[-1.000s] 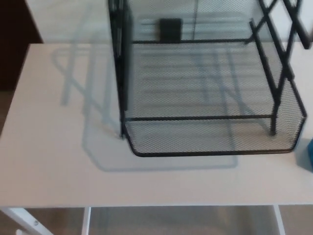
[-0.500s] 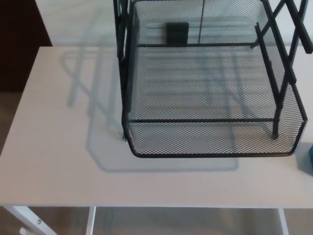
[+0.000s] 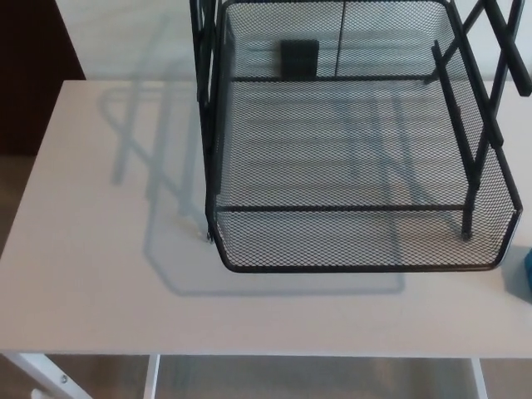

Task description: The robot walks towards a desk on which a file tray is kept in the middle and a cube is kept to its right. The robot lifts the cube using its right hand and places it on the file tray.

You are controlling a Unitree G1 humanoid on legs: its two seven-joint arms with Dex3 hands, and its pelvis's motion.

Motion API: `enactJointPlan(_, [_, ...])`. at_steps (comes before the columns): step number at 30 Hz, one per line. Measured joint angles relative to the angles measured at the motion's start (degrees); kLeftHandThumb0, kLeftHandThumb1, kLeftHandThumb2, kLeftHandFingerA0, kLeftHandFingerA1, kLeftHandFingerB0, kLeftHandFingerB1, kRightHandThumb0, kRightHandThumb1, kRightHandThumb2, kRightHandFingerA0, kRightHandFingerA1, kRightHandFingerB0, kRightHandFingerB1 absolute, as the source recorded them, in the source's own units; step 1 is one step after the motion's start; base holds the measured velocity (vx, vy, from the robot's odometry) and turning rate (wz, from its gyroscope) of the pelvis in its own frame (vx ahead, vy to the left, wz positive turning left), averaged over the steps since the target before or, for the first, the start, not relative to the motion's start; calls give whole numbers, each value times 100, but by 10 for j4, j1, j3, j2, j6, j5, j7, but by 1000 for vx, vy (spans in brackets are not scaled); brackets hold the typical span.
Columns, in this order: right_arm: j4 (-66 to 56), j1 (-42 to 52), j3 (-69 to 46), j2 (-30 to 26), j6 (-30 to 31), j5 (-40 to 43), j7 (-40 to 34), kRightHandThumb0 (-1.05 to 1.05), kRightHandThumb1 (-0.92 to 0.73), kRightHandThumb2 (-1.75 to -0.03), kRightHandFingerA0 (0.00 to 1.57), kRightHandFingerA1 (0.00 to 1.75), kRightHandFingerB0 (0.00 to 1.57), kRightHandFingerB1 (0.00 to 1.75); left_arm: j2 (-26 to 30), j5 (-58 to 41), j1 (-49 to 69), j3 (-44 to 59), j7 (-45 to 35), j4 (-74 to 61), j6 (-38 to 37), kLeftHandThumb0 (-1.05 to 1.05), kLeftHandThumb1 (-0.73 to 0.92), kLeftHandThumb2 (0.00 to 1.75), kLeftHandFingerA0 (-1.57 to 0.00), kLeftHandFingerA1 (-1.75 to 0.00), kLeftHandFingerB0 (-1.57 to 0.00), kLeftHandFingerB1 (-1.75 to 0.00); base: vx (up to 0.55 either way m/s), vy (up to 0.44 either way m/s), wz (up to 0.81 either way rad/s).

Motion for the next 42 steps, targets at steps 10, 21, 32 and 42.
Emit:
enactJointPlan(10, [-65, -132, -102, -82, -20, 51, -12, -105, -75, -70, 0, 87, 0, 0, 0, -13, -16, 9, -7, -2, -1, -68, 27, 113, -16, -77, 0, -67, 0, 0, 0])
enactJointPlan(21, [-276, -192, -26, -109, -52, 41, 14, -105, -59, -65, 0, 40, 0, 16, -1, -21, -3, 9, -9, -1, -1, -64, 40, 120, -20, -76, 0, -65, 1, -1, 1])
enactJointPlan(32, [-484, -141, 113, -109, -29, 2, 68, -84, -47, -87, 0, 23, 0, 8, -4, -22, 7, 9, -9, -2, -1, -87, 41, 118, -43, -91, -28, -81, 0, 0, 0])
enactJointPlan(42, [-597, -123, 258, -139, 19, -82, 143, -72, -45, -82, 0, 22, 5, 18, -4, -22, 10, 9, -2, -1, -1, -82, 38, 119, -55, -95, -33, -82, 0, 0, 0])
